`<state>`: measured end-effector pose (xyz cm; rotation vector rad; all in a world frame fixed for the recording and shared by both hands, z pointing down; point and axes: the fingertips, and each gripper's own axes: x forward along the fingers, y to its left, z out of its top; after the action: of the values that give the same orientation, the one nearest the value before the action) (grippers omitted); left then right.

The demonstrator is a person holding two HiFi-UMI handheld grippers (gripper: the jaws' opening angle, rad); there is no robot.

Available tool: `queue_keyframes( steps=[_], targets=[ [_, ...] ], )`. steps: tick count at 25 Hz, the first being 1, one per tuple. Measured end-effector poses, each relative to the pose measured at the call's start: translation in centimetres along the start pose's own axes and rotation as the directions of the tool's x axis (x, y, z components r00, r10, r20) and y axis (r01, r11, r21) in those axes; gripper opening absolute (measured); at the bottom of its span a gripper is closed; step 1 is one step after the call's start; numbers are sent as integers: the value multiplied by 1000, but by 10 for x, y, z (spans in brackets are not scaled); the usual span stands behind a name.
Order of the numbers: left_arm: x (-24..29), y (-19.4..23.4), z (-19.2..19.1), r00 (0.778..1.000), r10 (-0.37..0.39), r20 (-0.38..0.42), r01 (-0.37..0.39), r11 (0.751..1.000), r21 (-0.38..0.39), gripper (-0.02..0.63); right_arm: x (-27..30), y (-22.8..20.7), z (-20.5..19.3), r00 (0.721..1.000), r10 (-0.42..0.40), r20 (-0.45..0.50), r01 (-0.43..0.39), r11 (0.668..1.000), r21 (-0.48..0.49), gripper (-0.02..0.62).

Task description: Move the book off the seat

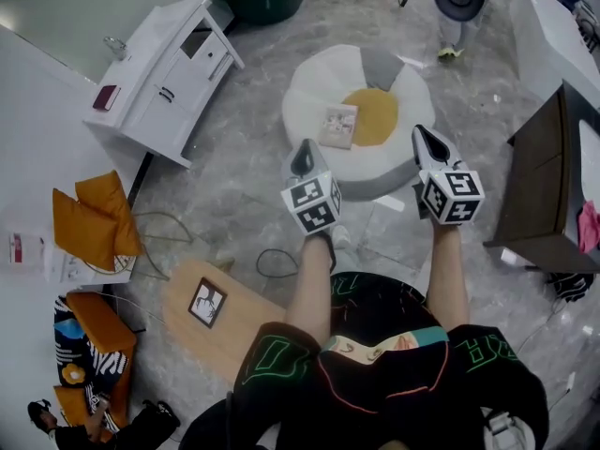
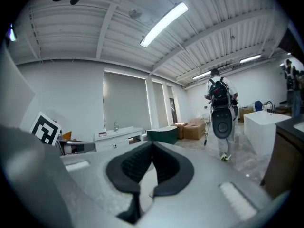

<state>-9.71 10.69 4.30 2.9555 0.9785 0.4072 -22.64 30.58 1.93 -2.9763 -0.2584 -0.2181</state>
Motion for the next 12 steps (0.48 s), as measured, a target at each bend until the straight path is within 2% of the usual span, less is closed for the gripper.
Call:
queue_keyframes(
  steps=[7,12],
  targets=[
    [80,38,19,999,-19,28,20,999,-29,11,96,-1,2,999,-6,-50,5,1000,-9,3],
    [131,72,2,996,-75,-43,70,991,-114,11,169,15,3,997,33,-73,-36,999,-34,3]
  ],
)
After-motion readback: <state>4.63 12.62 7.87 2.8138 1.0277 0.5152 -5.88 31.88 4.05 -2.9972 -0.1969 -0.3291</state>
